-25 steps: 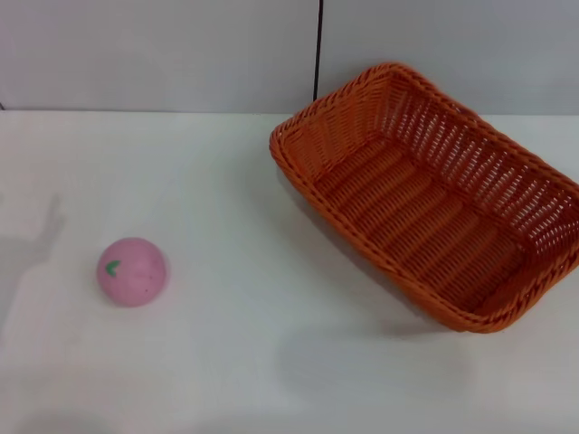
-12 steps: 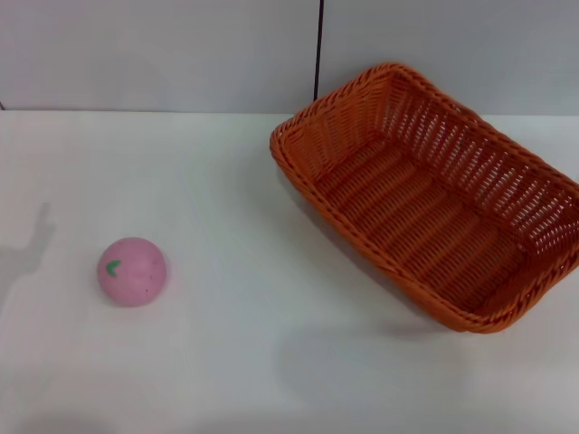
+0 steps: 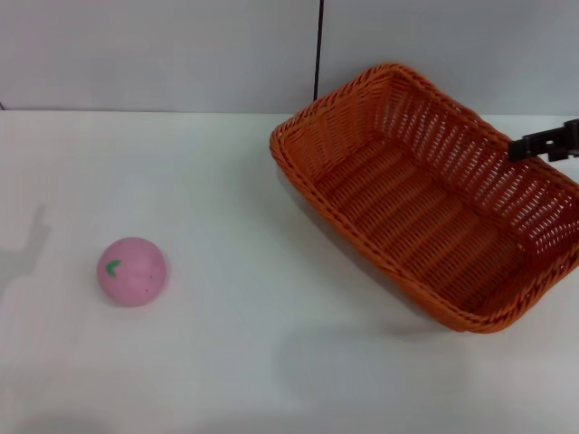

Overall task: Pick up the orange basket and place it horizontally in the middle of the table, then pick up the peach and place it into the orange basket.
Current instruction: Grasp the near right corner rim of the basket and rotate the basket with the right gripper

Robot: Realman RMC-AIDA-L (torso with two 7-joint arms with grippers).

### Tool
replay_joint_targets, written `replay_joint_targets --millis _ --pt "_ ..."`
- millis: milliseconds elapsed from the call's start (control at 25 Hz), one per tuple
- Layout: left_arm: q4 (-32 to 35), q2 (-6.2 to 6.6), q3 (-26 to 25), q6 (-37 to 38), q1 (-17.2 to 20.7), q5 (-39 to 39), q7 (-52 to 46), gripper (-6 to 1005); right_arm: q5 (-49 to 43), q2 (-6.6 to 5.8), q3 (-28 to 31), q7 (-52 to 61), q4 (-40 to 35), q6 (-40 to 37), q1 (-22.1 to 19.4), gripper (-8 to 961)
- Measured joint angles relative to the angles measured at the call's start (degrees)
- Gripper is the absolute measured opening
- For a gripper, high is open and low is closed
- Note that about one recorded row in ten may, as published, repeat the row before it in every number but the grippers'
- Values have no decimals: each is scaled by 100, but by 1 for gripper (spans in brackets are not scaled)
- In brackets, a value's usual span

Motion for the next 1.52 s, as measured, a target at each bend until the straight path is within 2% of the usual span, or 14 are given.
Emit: replay_joint_targets --millis 400,720,920,1360,1480,1520 --pt "46 6 -7 16 -26 -10 2 840 235 113 -15 -409 811 803 122 786" --pt "93 6 -91 34 -47 -20 21 840 338 119 -22 -565 899 856 95 752" --pt "115 6 -90 41 -51 -20 34 839 351 138 -22 -672 834 819 86 562" --pt "155 3 -147 46 -22 -20 8 839 385 156 -23 -1087 872 750 86 251" --pt "161 -6 -229 57 -10 -24 5 840 434 156 -28 -1393 793 633 78 164" --pt "163 -11 -244 62 -3 -25 4 840 519 156 -31 -1801 699 435 67 164"
